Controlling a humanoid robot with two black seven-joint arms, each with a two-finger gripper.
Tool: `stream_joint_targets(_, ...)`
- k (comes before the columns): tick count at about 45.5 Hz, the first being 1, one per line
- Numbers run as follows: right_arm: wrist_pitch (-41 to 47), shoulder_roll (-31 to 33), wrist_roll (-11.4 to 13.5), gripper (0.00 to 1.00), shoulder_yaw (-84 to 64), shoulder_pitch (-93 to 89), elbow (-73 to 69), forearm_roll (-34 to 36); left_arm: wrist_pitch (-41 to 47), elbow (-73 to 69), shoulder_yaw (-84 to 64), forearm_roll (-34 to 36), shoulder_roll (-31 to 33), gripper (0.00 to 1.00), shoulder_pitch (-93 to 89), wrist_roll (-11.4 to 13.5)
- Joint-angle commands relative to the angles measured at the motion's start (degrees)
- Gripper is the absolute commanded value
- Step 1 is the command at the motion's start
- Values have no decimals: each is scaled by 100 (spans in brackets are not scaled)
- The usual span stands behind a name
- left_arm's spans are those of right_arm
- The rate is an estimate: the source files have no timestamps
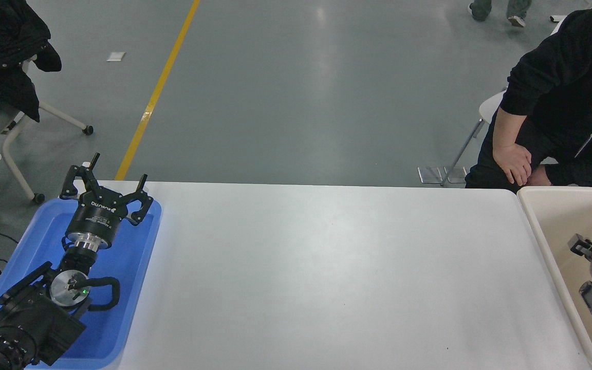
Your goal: Pick up paper ball place in dustbin
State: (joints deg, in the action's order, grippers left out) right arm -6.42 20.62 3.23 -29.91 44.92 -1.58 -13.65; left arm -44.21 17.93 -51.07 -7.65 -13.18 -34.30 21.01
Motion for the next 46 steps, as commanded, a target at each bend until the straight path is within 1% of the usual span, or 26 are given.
stream_joint_targets(1, 132, 162, -103, 100, 1257, 1370, -562, 3, 0, 0, 0, 0, 0, 100, 2, 0)
stream_joint_targets(5, 299, 232, -103, 100, 2854, 1721, -825, 3, 0, 0, 0, 0, 0, 100, 2, 0)
stream_joint_targets(9, 352, 267, -103, 100, 4140, 1854, -1256, -15, 0, 0, 0, 0, 0, 100, 2, 0)
stream_joint_targets(13, 352, 477, -103, 100, 4871, 1880, -1888, -111, 0, 0, 0, 0, 0, 100, 2, 0)
stream_joint_targets(17, 334, 741, -112, 100, 5302, 1845, -2583, -138, 0, 0, -9, 0, 0, 100, 2, 0)
stream_joint_targets(21, 334, 803, -121, 100, 5872, 1723, -2970, -138, 0, 0, 0, 0, 0, 100, 2, 0)
stream_joint_targets(24, 334, 760, -217, 100, 6575, 1477, -3085, -138, 0, 0, 0, 0, 0, 100, 2, 0)
stream_joint_targets(27, 352, 663, -489, 100, 7348, 1231, -3208, -138, 0, 0, 0, 0, 0, 100, 2, 0)
stream_joint_targets(29, 361, 575, -743, 100, 7788, 994, -3339, -138, 0, 0, -8, 0, 0, 100, 2, 0)
stream_joint_targets(31, 369, 496, -1068, 100, 8114, 757, -3532, -138, 0, 0, 0, 0, 0, 100, 2, 0)
stream_joint_targets(33, 370, 469, -1455, 100, 8334, 546, -3752, -138, 0, 0, 0, 0, 0, 100, 2, 0)
stream_joint_targets(38, 378, 390, -2623, 100, 8520, 36, -4139, -147, 0, 0, 0, 0, 0, 100, 2, 0)
stream_joint_targets(40, 387, 329, -2923, 100, 8563, -140, -4184, -147, 0, 0, 0, 0, 0, 100, 2, 0)
stream_joint_targets(41, 404, 276, -3046, 100, 8607, -272, -4192, -138, 0, 0, -8, 0, 0, 100, 2, 0)
stream_joint_targets(46, 615, 57, -3074, 100, 8897, -738, -4184, -138, 0, 0, 0, 0, 0, 100, 2, 0)
